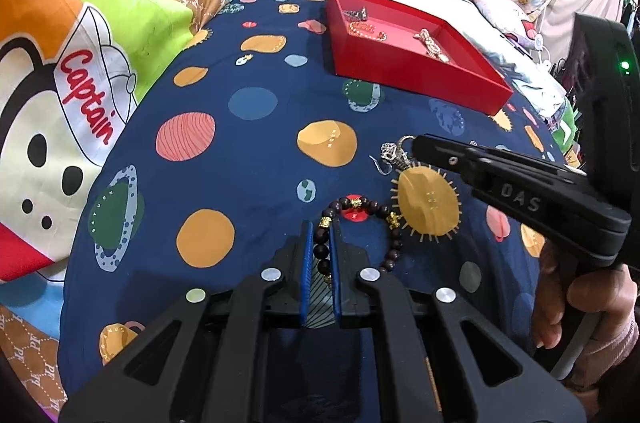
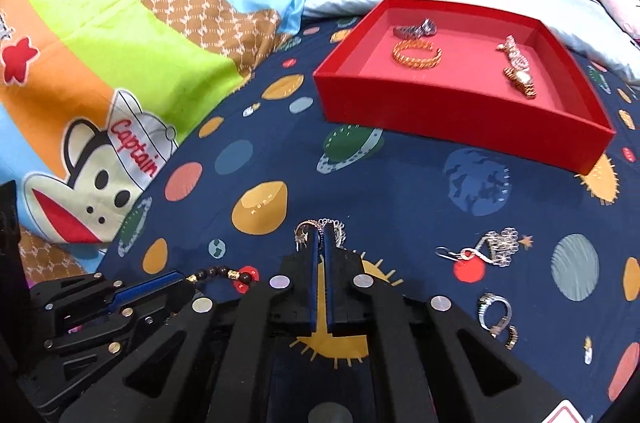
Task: Organize jewelry
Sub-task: 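Grasp a silver hoop earring with the right tool while left tool holds the bead bracelet, then lower the bead bracelet into the red tray and open the left tool while right tool carries the hoop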
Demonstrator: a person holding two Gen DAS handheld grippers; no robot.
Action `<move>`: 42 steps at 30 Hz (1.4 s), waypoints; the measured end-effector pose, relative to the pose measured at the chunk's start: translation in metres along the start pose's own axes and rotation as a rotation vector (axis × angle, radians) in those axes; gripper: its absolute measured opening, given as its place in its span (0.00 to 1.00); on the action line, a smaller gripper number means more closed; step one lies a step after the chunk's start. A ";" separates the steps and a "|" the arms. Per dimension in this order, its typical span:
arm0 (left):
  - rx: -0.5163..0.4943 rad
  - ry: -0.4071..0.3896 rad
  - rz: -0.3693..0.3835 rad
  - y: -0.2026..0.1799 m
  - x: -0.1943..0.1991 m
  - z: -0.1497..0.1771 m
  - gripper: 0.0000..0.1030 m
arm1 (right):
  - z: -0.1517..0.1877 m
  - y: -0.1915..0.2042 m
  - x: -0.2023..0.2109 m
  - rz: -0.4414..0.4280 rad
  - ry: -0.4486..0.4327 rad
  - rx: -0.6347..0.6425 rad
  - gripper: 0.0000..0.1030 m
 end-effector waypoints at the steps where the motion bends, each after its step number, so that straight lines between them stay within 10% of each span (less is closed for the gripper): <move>1: -0.002 -0.003 0.002 -0.001 0.001 -0.001 0.07 | -0.001 -0.001 0.003 -0.011 -0.005 -0.008 0.02; 23: -0.112 -0.134 0.069 -0.059 0.046 -0.047 0.07 | -0.004 -0.056 0.092 0.067 -0.163 -0.101 0.02; 42: -0.144 -0.233 0.173 -0.118 -0.028 -0.197 0.07 | -0.091 -0.147 0.044 0.105 -0.169 -0.167 0.02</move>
Point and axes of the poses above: each gripper's, at about its wrist camera, not at the fingertips, and x roughly against the way its jaws point, y to its left, z to its underside, the point moved 5 cm from there along -x, roughly the way its jaws point, and after that the axes turned 1 degree about z, right-handed, at the moved point
